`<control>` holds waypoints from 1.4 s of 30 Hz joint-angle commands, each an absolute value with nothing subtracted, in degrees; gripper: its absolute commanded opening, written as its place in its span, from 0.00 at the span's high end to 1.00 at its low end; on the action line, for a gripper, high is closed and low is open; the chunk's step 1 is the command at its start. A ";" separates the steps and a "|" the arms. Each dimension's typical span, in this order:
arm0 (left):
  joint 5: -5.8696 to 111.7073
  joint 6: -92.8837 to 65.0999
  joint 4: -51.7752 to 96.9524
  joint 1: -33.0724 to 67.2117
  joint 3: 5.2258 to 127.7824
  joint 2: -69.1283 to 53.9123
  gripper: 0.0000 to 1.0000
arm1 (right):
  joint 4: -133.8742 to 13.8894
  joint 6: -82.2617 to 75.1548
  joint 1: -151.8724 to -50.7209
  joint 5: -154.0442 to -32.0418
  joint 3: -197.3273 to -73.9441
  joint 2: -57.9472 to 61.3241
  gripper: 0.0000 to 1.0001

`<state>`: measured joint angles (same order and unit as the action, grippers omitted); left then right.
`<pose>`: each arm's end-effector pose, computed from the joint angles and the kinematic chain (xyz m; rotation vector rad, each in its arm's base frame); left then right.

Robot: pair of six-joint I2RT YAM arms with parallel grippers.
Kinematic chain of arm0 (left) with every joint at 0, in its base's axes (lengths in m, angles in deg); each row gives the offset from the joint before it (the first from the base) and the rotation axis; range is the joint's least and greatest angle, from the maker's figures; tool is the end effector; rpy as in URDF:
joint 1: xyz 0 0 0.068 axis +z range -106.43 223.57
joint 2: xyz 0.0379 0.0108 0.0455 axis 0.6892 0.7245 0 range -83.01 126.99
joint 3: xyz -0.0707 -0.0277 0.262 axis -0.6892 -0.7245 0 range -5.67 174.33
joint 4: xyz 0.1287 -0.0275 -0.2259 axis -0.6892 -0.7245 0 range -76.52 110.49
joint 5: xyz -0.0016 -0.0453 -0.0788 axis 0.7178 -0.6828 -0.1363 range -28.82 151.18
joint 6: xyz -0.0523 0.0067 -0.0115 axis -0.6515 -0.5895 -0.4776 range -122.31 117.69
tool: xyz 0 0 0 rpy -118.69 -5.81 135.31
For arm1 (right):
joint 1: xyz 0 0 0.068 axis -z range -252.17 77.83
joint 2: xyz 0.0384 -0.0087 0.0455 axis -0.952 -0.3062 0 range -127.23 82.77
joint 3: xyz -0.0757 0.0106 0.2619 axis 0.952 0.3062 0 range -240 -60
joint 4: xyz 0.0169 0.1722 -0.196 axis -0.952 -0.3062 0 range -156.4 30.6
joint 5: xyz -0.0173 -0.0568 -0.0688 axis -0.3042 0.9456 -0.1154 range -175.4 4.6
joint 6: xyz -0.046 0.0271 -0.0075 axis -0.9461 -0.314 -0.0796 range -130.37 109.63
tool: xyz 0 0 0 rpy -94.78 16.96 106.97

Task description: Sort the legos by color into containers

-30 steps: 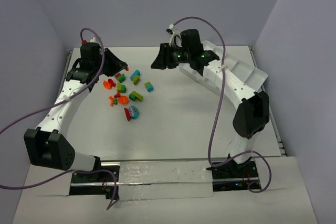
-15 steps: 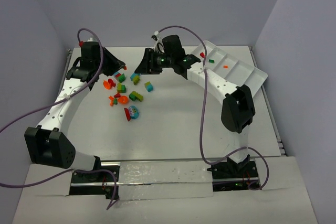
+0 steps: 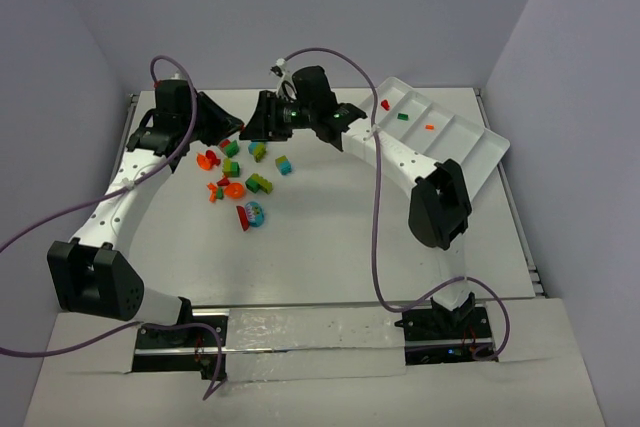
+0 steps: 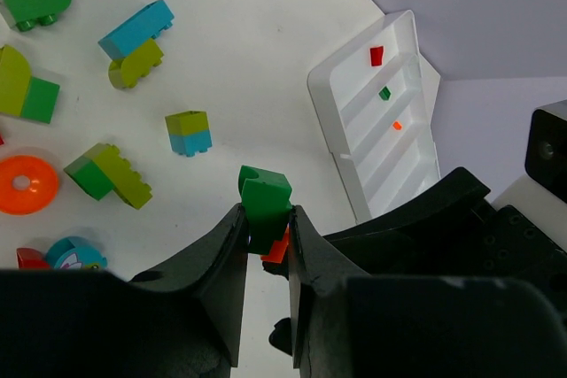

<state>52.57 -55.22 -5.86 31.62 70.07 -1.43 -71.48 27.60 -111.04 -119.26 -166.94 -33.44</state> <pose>0.3155 -0.0722 0.3511 -0.6960 2.1292 -0.8048 0.3648 0.3195 0.3325 -0.4585 2.1221 1.4088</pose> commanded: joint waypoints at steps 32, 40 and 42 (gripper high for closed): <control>47.11 -57.23 -0.78 31.53 67.73 -1.62 1.00 | -67.28 26.81 -111.29 -114.66 -168.97 -34.47 0.71; 47.55 -57.24 -0.70 31.59 67.37 -1.42 1.00 | -64.81 25.33 -111.34 -114.03 -166.35 -32.32 0.98; 48.42 -56.94 -0.91 31.75 67.55 -1.28 1.00 | -64.24 24.97 -111.41 -114.44 -164.84 -31.28 1.00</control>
